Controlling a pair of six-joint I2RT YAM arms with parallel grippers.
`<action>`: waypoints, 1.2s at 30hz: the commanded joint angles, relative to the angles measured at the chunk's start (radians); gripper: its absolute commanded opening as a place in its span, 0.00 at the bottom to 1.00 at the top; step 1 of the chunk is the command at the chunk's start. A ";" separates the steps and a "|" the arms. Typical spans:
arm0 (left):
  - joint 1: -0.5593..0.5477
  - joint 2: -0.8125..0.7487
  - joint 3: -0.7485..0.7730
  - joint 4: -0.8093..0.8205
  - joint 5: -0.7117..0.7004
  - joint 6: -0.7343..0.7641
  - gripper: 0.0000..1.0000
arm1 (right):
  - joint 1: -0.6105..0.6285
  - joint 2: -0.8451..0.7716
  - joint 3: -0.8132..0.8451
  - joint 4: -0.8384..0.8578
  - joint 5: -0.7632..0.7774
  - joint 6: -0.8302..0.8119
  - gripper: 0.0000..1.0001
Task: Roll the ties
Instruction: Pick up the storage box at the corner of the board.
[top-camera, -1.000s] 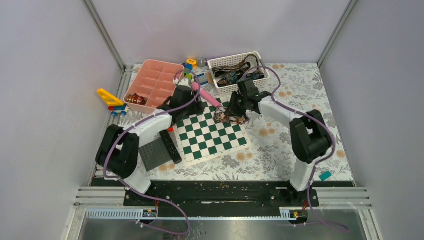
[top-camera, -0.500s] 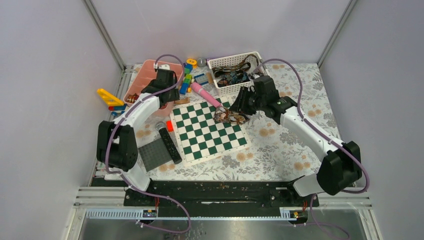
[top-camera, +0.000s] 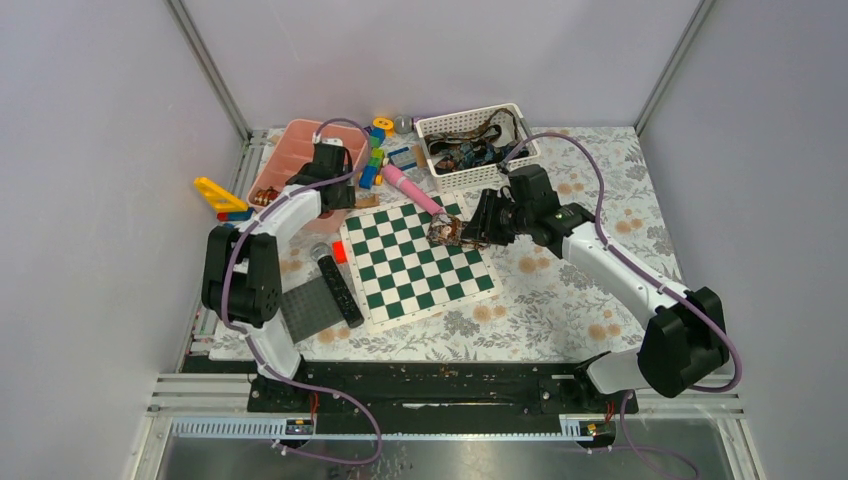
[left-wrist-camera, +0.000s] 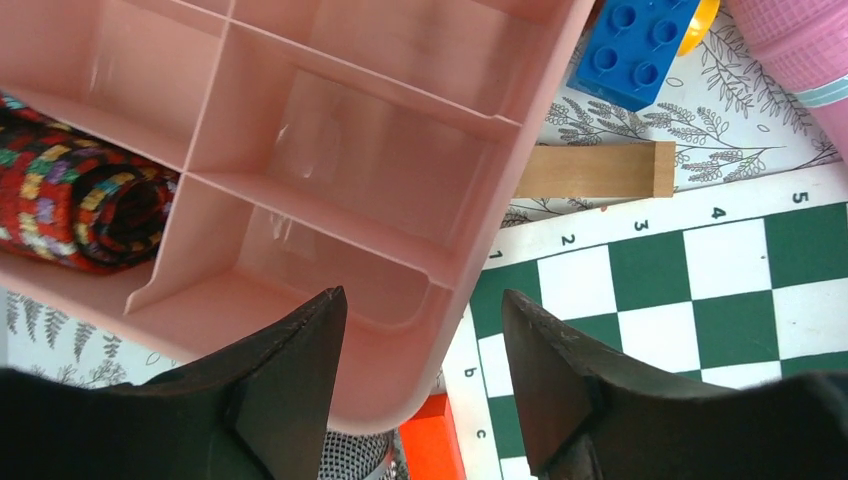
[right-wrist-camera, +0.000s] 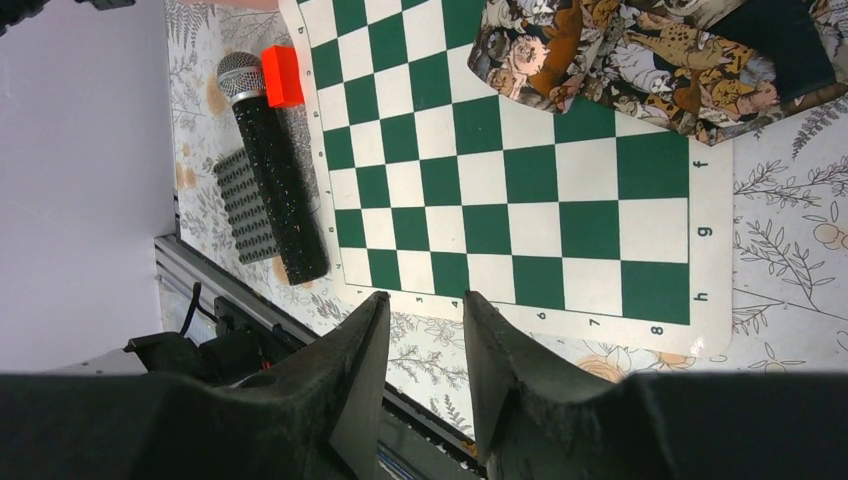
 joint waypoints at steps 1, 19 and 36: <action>0.001 0.048 0.037 0.075 0.024 0.058 0.60 | 0.007 -0.033 -0.011 0.015 -0.026 -0.001 0.41; 0.001 0.183 0.175 0.028 0.072 0.131 0.28 | 0.007 -0.033 -0.013 0.019 -0.038 0.016 0.41; -0.005 0.051 0.129 -0.007 0.013 0.114 0.00 | 0.004 -0.059 0.001 0.002 -0.035 0.008 0.42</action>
